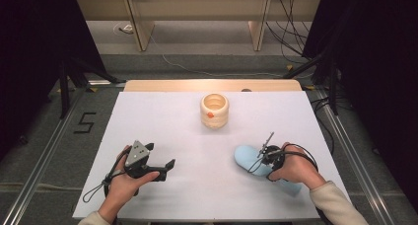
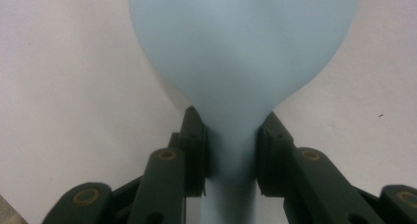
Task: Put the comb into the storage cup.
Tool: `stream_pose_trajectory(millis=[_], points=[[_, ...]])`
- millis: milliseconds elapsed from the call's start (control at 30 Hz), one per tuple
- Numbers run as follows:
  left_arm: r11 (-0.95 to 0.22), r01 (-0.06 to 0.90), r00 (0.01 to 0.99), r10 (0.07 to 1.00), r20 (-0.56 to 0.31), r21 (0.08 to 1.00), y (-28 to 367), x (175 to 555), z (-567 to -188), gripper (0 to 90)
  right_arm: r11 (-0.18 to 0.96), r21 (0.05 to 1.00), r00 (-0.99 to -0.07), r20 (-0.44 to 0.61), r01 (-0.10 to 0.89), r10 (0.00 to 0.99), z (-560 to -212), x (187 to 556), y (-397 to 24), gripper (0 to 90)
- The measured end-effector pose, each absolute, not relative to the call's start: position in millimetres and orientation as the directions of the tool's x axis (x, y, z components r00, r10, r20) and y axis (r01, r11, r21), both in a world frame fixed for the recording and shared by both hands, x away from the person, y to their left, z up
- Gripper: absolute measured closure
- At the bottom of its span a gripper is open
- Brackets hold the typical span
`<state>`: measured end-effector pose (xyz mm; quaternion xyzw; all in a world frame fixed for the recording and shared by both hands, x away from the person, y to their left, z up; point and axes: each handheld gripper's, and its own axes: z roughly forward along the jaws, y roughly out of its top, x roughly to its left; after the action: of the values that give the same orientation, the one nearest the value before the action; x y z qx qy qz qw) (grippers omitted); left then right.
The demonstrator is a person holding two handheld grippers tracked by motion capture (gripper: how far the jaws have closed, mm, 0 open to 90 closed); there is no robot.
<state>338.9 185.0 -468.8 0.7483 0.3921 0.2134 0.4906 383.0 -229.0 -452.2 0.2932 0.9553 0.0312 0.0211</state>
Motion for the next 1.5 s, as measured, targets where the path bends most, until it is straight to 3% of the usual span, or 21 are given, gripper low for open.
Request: stream_pose_trajectory(millis=[733, 1500], points=[[-0.208, 0.377, 0.599, 0.798, -0.066, 0.903, 185.1, 339.1, -468.7, 3.8, 0.820, 0.126, -0.825, -0.018, 0.558, 0.565, -445.2, 379.5, -231.0, 70.6], [-0.208, 0.376, 0.596, 0.800, -0.063, 0.903, 185.7, 338.8, -468.5, 3.8, 0.764, 0.357, -0.800, -0.070, 0.538, 0.596, -426.8, 376.4, -232.6, 70.5]])
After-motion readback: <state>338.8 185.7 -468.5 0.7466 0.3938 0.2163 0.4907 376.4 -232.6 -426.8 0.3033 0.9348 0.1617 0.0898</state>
